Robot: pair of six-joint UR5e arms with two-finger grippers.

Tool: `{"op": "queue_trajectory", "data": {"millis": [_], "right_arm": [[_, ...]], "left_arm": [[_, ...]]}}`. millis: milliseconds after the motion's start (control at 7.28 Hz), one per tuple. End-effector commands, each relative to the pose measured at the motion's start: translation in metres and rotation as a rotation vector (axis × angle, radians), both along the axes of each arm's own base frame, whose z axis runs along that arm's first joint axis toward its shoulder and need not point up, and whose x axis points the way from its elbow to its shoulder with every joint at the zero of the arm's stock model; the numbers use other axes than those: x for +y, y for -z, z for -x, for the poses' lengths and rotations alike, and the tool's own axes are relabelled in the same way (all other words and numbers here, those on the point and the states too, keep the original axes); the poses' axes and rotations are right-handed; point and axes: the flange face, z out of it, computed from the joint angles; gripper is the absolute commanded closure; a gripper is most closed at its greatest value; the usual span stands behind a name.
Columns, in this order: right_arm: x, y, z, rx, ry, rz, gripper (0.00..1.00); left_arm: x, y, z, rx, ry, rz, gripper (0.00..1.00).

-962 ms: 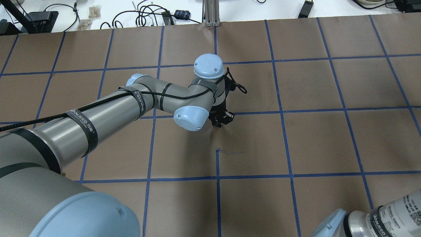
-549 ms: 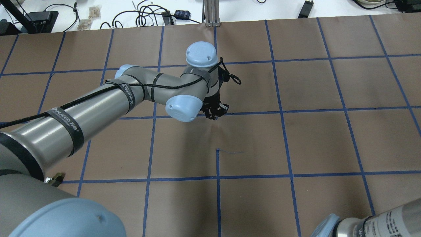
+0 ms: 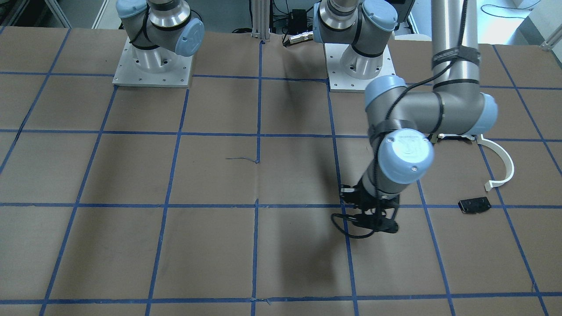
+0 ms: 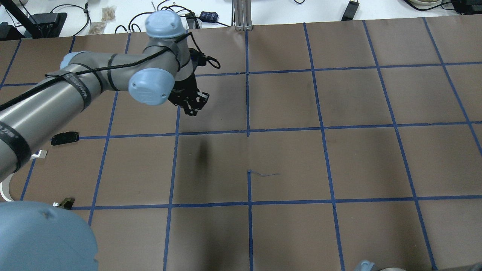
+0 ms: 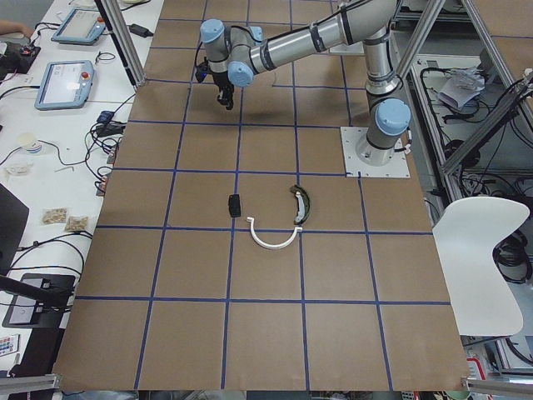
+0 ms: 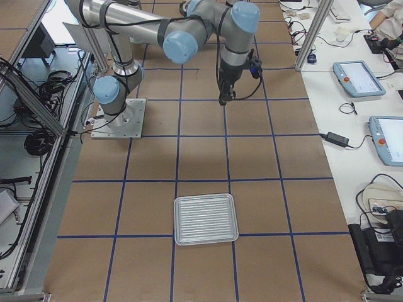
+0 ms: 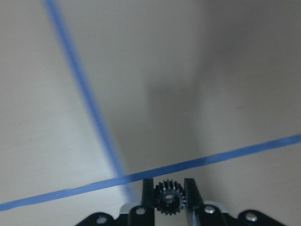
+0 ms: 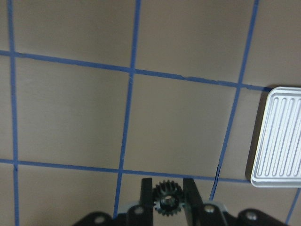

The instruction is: Place bearing gear from tray to pile

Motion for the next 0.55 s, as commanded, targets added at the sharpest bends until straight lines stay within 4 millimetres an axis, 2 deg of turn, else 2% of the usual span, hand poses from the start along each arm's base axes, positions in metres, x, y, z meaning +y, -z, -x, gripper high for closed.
{"op": "queue_trajectory", "data": {"millis": [0, 137, 275, 412], "right_arm": [[0.011, -0.007, -0.179, 0.085, -0.030, 0.024, 0.98], [0.014, 0.011, -0.246, -0.032, 0.059, 0.019, 0.98], [0.017, 0.032, -0.301, -0.109, 0.227, -0.011, 0.98], [0.018, 0.057, -0.354, -0.123, 0.178, -0.014, 0.98]], "left_arm": [[0.008, -0.007, -0.110, -0.017, -0.026, -0.026, 1.00], [0.016, -0.008, -0.173, -0.024, 0.012, -0.051, 1.00], [0.033, -0.005, -0.227, 0.003, 0.028, -0.078, 1.00], [0.055, 0.005, -0.272, 0.032, 0.009, -0.102, 1.00]]}}
